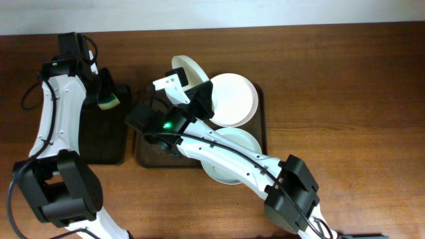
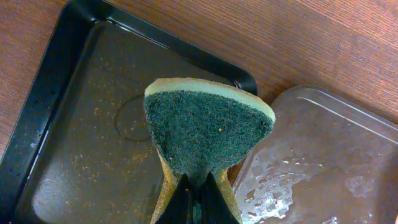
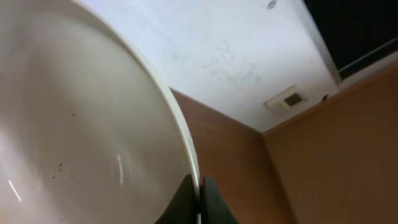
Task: Clean dirty plates on tray and stack at the side
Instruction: 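Lift the left white plate with the right gripper and place it right of the tray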
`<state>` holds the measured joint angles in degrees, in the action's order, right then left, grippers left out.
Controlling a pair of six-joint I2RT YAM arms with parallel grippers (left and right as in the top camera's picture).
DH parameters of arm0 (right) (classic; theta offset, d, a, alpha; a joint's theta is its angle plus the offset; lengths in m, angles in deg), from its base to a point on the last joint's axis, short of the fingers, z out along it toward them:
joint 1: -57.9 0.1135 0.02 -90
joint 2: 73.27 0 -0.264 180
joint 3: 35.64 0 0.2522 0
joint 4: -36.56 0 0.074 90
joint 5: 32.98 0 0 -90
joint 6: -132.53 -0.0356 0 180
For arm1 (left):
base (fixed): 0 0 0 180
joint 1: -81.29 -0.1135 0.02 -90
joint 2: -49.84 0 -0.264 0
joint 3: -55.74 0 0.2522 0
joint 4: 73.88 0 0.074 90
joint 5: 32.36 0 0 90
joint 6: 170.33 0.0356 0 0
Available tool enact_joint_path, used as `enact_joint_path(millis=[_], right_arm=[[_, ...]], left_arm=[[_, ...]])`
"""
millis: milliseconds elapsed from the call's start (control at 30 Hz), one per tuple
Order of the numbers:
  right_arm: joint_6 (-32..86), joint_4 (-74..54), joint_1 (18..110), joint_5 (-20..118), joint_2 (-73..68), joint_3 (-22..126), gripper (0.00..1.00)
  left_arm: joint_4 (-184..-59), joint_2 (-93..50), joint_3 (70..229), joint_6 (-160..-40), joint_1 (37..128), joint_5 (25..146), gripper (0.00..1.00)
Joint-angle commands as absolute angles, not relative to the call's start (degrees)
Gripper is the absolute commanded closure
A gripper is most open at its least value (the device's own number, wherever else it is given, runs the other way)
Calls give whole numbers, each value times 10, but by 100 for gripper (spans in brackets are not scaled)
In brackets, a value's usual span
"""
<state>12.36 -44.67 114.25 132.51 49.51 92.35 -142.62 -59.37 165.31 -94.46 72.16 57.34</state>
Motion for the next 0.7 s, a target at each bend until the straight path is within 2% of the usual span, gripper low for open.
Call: enact_joint_path(millis=[0,100,200,300,433,667], right_arm=[[77,-465,1145,1262,479,936,96],[77,-467,1134,1124,474,936,96],[75,-466,1085,954,445,936,96],[76,-467,1023,822,409,936,96],[110,-474,893,641,357,936,96],[132,-551,652,596,345,931,96]], left_arm=[[-1423,-592,1663,-940,719,588,99],[-1421,-592,1663,-940,719,589,99],[-1421,-592,1663,-940,720,589,99],[-1422,-592,1663,-940,720,589,99],[-1425,-592,1663,-940,720,589,99],[-1426,-592,1663,-940,721,589,99]])
